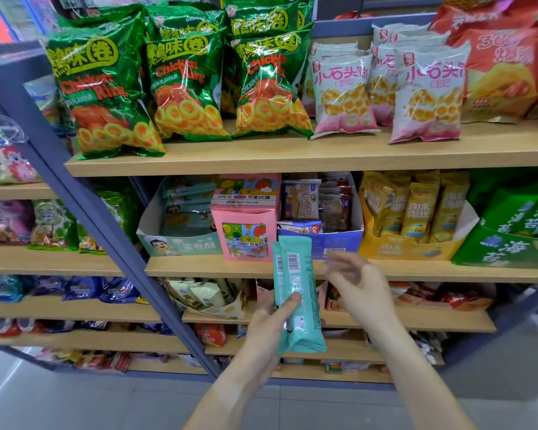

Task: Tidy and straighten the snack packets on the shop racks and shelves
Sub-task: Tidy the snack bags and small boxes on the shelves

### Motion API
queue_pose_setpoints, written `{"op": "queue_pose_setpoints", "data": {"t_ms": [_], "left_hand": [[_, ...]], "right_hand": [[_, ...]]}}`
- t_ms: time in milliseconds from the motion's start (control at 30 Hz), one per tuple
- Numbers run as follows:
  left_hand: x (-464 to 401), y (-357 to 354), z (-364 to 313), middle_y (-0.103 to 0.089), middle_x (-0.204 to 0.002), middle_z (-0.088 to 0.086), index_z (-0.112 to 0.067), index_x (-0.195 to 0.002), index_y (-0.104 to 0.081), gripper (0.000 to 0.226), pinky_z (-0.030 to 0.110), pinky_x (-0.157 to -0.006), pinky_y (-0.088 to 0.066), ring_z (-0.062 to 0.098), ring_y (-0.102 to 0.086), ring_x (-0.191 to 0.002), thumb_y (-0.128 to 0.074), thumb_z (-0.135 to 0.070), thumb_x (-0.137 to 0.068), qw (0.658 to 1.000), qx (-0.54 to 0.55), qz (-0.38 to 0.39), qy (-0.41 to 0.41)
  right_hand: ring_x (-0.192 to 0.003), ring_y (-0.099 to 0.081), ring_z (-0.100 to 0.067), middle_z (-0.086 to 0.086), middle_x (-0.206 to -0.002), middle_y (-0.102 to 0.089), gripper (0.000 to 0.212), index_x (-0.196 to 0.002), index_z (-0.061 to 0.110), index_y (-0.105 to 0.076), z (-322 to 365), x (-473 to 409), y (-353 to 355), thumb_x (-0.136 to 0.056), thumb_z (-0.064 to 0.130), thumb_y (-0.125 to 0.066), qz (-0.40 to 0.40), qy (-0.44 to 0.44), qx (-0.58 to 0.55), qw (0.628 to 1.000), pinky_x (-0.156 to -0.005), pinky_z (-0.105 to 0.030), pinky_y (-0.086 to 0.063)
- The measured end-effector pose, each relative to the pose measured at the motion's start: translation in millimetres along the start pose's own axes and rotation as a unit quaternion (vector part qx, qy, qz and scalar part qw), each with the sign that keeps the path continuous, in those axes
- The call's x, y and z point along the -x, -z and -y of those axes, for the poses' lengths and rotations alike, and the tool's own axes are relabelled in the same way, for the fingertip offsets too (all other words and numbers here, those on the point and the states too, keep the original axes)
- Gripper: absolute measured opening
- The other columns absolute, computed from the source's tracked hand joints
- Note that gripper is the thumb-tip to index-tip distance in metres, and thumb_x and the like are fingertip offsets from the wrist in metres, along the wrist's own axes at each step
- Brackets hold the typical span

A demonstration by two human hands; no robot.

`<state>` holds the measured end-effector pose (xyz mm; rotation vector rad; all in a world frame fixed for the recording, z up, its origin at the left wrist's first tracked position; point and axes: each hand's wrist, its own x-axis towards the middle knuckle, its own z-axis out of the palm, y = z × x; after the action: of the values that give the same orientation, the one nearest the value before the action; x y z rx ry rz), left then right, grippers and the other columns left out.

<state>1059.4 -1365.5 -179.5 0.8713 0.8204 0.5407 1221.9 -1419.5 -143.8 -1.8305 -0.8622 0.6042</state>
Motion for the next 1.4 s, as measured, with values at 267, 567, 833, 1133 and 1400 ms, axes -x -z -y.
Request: {"op": "queue_pose_setpoints", "data": {"t_ms": [267, 567, 833, 1133, 1400], "left_hand": [[10, -6, 7, -0.074, -0.124, 0.013, -0.019, -0.135, -0.063, 0.045, 0.062, -0.104, -0.05, 0.035, -0.07, -0.115, -0.071, -0.034, -0.093, 1.0, -0.016, 0.015, -0.01], [23, -2, 5, -0.073, -0.127, 0.012, -0.016, -0.134, -0.066, 0.039, 0.042, -0.096, -0.053, 0.029, -0.069, -0.116, -0.049, -0.036, -0.106, 0.997, 0.062, 0.007, 0.035], [29, 2, 4, -0.075, -0.117, 0.02, -0.007, -0.122, -0.072, 0.046, 0.056, -0.099, -0.056, 0.043, -0.071, -0.108, -0.084, -0.03, -0.084, 0.999, 0.007, 0.0, -0.038], [33, 31, -9, -0.069, -0.114, 0.03, 0.001, -0.136, -0.059, 0.045, 0.052, -0.09, -0.058, 0.037, -0.068, -0.093, -0.052, -0.029, -0.103, 0.993, 0.103, -0.055, -0.005], [37, 65, -17, -0.076, -0.117, 0.015, -0.014, -0.125, -0.069, 0.028, 0.059, -0.104, -0.051, 0.038, -0.071, -0.112, -0.053, -0.025, -0.105, 0.997, 0.036, -0.072, -0.01]], "right_hand": [[-0.089, -0.077, -0.014, -0.001, -0.096, -0.08, 0.036, -0.115, 0.017, -0.071, -6, 34, -7, -0.082, 0.006, -0.081, 0.042, -0.109, -0.253, 0.96, -0.066, -0.019, -0.058], [-0.094, -0.072, -0.023, -0.008, -0.106, -0.078, 0.028, -0.127, 0.016, -0.065, -12, 45, -7, -0.102, 0.008, -0.055, 0.021, -0.177, -0.418, 0.891, -0.08, -0.039, -0.054], [-0.093, -0.073, -0.035, -0.018, -0.109, -0.074, 0.04, -0.123, 0.002, -0.067, -3, 61, -22, -0.095, 0.03, -0.063, 0.156, -0.212, -0.465, 0.845, -0.079, -0.044, -0.058], [-0.081, -0.07, -0.03, -0.021, -0.102, -0.073, 0.046, -0.11, -0.001, -0.077, -5, 69, -34, -0.1, 0.036, -0.051, 0.185, -0.234, -0.523, 0.798, -0.076, -0.039, -0.06], [-0.09, -0.076, -0.031, -0.017, -0.11, -0.076, 0.033, -0.119, 0.008, -0.069, 17, 70, -58, -0.097, 0.032, -0.063, 0.128, -0.197, -0.445, 0.864, -0.067, -0.039, -0.063]]}}
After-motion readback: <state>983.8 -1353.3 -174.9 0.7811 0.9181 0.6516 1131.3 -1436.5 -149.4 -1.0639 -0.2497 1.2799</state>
